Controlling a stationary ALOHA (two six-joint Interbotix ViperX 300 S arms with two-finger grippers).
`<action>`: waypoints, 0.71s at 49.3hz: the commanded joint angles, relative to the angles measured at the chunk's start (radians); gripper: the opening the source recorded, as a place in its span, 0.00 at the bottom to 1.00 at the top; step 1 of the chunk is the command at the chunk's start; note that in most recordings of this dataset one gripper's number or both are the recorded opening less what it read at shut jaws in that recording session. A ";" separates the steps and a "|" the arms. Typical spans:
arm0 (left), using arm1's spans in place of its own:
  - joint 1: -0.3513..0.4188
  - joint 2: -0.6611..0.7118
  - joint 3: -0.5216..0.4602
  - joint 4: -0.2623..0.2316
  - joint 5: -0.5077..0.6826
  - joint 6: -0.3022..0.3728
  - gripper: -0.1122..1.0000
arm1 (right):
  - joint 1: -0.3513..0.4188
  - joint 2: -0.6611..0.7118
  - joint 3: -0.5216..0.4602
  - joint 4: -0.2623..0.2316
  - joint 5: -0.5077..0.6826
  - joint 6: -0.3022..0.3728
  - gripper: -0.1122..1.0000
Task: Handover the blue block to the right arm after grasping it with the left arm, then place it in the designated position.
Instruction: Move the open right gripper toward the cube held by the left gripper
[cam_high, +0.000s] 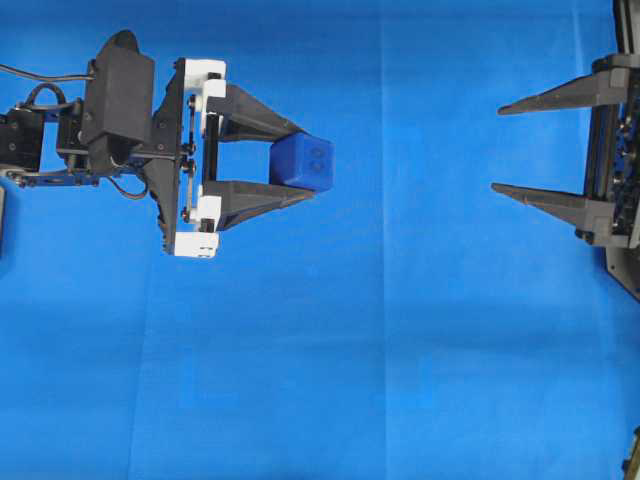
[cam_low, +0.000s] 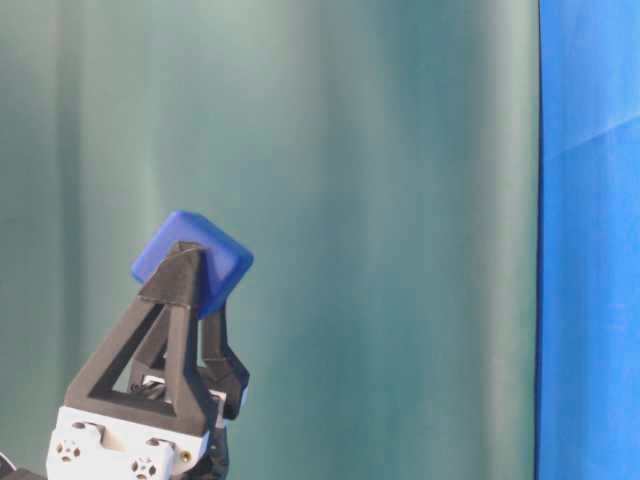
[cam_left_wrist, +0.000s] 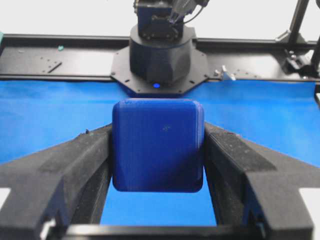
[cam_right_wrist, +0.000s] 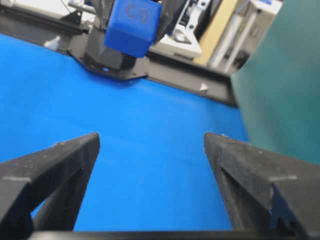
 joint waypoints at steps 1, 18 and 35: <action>0.002 -0.017 -0.011 -0.002 -0.014 -0.002 0.54 | -0.002 0.003 -0.031 -0.021 -0.009 -0.041 0.97; 0.002 -0.018 -0.006 -0.002 -0.014 -0.009 0.54 | -0.002 0.002 -0.048 -0.178 -0.012 -0.376 0.96; 0.002 -0.021 -0.003 -0.002 -0.014 -0.009 0.54 | -0.002 0.018 -0.043 -0.371 -0.014 -0.621 0.96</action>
